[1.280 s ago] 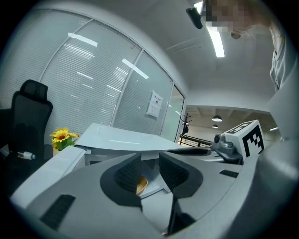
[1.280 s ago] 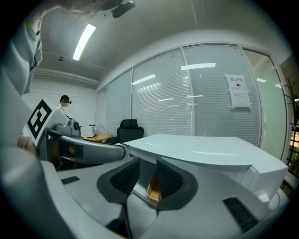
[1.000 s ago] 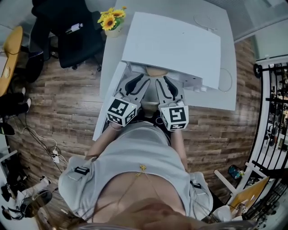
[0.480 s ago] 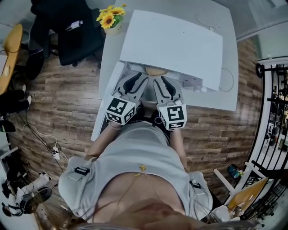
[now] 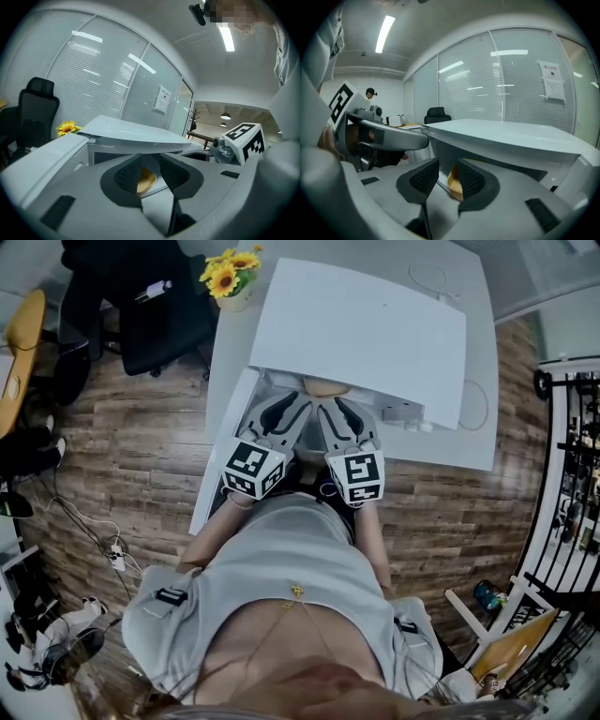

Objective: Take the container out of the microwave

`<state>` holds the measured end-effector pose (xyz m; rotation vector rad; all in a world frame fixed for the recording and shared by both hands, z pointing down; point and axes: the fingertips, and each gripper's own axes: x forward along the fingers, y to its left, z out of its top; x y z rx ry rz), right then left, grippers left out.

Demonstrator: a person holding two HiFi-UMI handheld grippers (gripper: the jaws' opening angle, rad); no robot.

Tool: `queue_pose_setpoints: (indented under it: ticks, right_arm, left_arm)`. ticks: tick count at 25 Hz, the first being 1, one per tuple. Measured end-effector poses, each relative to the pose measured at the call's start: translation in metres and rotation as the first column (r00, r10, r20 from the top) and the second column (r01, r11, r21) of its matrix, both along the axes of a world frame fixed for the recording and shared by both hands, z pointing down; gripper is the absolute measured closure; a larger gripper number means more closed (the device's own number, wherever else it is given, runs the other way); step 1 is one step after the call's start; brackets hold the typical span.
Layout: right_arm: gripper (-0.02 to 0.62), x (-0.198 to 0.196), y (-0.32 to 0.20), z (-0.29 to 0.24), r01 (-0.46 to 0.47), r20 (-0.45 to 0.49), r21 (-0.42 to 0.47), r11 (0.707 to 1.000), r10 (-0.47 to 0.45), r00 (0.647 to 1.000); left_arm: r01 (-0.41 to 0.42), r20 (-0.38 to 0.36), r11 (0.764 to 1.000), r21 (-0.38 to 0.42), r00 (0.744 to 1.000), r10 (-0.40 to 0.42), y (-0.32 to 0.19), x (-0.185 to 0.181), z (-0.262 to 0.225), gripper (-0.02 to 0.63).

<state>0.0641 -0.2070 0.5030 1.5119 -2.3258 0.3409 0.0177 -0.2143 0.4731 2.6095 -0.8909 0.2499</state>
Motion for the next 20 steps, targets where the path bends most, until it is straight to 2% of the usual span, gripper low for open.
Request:
queue_pose_setpoints:
  ticks: [11, 17, 20]
  right_arm:
    - [0.445, -0.005, -0.012, 0.044, 0.053, -0.110, -0.107, 0.993, -0.064, 0.992]
    - [0.440, -0.008, -0.018, 0.066, 0.082, -0.210, -0.140, 0.987, -0.111, 0.971]
    - [0.440, -0.012, -0.020, 0.077, 0.093, -0.230, -0.163, 0.982, -0.130, 0.965]
  left_arm:
    - [-0.014, 0.006, 0.999, -0.028, 1.000, 0.014, 0.005, 0.002, 0.009, 0.484]
    - [0.002, 0.005, 0.999, -0.045, 1.000, -0.002, 0.002, -0.002, 0.013, 0.485]
    - [0.003, 0.004, 0.999, -0.051, 1.000, -0.003, 0.001, -0.003, 0.016, 0.485]
